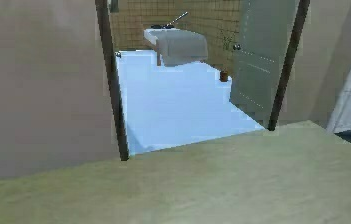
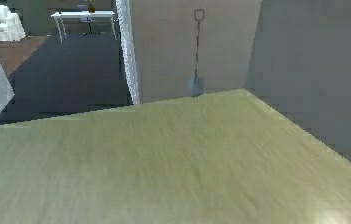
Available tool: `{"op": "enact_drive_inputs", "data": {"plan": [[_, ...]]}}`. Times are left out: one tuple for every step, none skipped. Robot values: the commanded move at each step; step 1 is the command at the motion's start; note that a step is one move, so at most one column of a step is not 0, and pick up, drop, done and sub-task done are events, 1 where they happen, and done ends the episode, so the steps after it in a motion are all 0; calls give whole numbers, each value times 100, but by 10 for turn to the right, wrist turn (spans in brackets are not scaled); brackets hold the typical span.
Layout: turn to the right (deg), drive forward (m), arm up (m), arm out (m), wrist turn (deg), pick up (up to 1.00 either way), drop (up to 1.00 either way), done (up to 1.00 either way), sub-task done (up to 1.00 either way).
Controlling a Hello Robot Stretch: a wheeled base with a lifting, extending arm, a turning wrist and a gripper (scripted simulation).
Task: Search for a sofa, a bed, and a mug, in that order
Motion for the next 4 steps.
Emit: {"op": "enact_drive_inputs", "data": {"plan": [[0,100,0,0,0,0,0,0,0],[0,100,0,0,0,0,0,0,0],[0,60,0,0,0,0,0,0,0],[-390,0,0,0,0,0,0,0,0]]}}
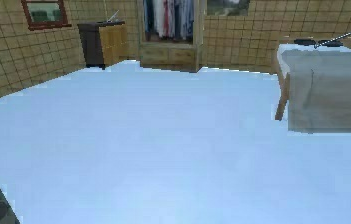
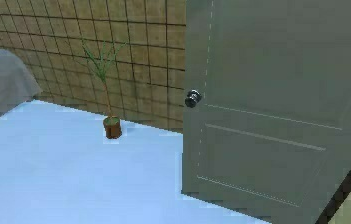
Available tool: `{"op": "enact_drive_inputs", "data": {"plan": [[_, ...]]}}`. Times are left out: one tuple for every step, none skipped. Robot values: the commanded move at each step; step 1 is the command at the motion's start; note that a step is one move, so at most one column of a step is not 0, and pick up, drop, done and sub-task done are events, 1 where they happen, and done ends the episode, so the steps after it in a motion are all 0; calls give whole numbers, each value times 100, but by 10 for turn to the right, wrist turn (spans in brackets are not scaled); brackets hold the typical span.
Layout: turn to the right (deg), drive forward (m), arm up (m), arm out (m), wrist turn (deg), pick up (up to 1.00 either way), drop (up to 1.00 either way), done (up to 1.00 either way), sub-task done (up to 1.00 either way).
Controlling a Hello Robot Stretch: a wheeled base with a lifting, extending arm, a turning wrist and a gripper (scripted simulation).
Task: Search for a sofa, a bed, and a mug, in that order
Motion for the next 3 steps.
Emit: {"op": "enact_drive_inputs", "data": {"plan": [[0,90,0,0,0,0,0,0,0],[-450,0,0,0,0,0,0,0,0],[-240,0,0,0,0,0,0,0,0]]}}
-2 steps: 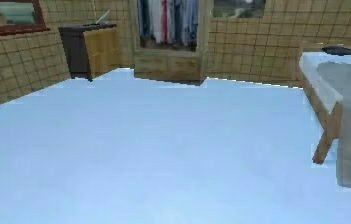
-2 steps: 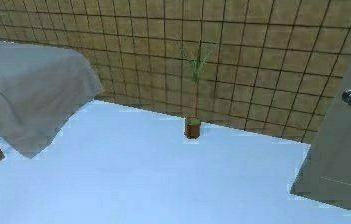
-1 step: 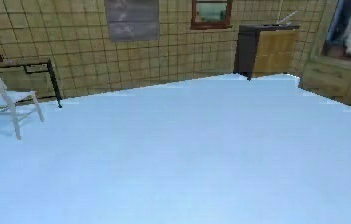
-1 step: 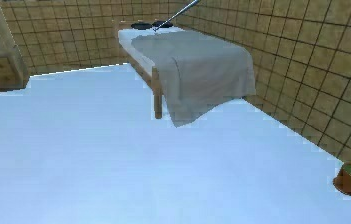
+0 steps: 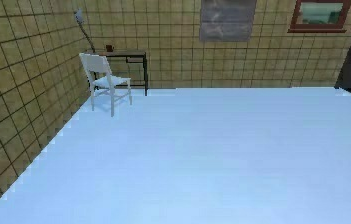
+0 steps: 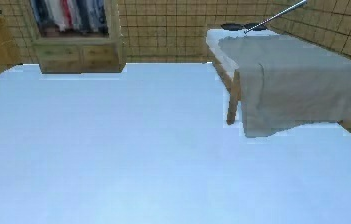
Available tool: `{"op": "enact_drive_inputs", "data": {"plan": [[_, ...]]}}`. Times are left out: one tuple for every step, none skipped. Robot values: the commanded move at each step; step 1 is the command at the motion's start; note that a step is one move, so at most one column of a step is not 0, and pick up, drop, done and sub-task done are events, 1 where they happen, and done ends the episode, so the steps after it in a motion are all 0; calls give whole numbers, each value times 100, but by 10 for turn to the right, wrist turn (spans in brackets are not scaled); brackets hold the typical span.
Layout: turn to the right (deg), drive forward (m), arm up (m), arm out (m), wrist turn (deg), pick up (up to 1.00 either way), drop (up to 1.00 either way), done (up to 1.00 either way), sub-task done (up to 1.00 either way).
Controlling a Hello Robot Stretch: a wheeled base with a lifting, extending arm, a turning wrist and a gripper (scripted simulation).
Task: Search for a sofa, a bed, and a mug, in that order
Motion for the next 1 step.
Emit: {"op": "enact_drive_inputs", "data": {"plan": [[0,100,0,0,0,0,0,0,0]]}}
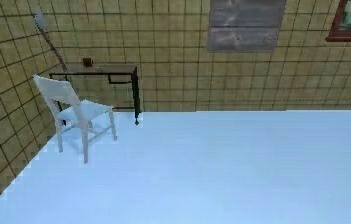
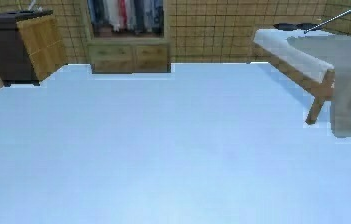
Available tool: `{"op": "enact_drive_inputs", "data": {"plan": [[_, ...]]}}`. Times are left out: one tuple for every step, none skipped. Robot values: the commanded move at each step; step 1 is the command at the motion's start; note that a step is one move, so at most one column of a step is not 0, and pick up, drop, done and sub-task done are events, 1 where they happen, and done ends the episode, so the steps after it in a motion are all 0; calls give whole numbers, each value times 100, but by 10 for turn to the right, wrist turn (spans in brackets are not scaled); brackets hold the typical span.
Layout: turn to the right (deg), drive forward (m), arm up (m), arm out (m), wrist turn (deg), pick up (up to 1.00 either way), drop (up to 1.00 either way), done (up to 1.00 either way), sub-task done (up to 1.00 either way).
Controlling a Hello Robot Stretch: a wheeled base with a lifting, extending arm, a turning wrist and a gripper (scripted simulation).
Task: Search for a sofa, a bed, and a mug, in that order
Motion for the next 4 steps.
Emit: {"op": "enact_drive_inputs", "data": {"plan": [[0,100,0,0,0,0,0,0,0],[-30,0,0,0,0,0,0,0,0],[0,100,0,0,0,0,0,0,0],[-450,0,0,0,0,0,0,0,0]]}}
